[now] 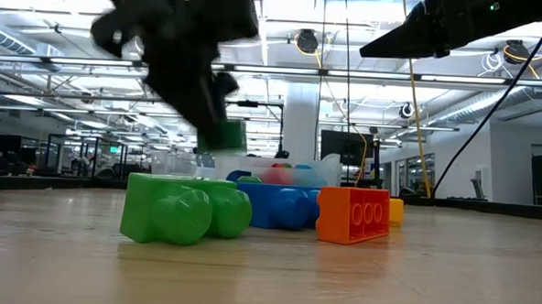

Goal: Pick & Place Toys
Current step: Put the left green game piece into the bottom transparent bin

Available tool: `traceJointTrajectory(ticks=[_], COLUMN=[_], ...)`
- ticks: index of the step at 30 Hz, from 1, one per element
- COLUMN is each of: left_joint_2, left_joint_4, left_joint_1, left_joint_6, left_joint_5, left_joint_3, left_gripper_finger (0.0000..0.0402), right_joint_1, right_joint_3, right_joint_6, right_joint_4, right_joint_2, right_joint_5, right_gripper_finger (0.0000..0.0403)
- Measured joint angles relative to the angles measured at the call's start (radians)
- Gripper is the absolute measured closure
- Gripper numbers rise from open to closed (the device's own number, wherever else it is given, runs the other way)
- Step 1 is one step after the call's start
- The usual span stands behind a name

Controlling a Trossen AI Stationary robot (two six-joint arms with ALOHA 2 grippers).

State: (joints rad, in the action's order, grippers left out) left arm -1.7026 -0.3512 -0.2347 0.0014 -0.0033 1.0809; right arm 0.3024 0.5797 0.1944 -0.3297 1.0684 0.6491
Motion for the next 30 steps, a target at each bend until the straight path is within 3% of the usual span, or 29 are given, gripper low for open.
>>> traceJointTrajectory(ticks=[2, 8, 11, 22, 27, 30], left_joint_2=[0.063, 0.194, 0.199, -0.061, -0.154, -0.177], left_joint_4=[0.011, 0.101, 0.194, 0.505, 0.587, 0.608], left_joint_1=[0.021, 0.116, 0.185, 0.373, 0.406, 0.415], left_joint_6=[0.031, 0.165, 0.181, 0.171, 0.168, 0.14], left_joint_5=[-0.019, -0.203, -0.18, 0.067, 0.08, 0.037], left_joint_3=[0.0, 0.001, 0.001, 0.001, 0.0, 0.0], left_gripper_finger=[0.0307, 0.0305, 0.0298, 0.0293, 0.0287, 0.0285], right_joint_1=[0.0, 0.0, 0.0, 0.0, 0.0, 0.0], right_joint_3=[0.0, 0.0, 0.0, 0.0, 0.0, 0.0], right_joint_6=[0.0, 0.0, 0.0, 0.0, 0.0, 0.0], right_joint_4=[0.002, 0.0, 0.0, 0.008, 0.006, 0.007], right_joint_2=[0.0, 0.0, 0.0, 0.0, 0.0, 0.0], right_joint_5=[0.0, 0.0, 0.0, 0.001, 0.001, 0.002], right_gripper_finger=[0.0261, 0.0261, 0.0261, 0.0261, 0.0261, 0.0261])
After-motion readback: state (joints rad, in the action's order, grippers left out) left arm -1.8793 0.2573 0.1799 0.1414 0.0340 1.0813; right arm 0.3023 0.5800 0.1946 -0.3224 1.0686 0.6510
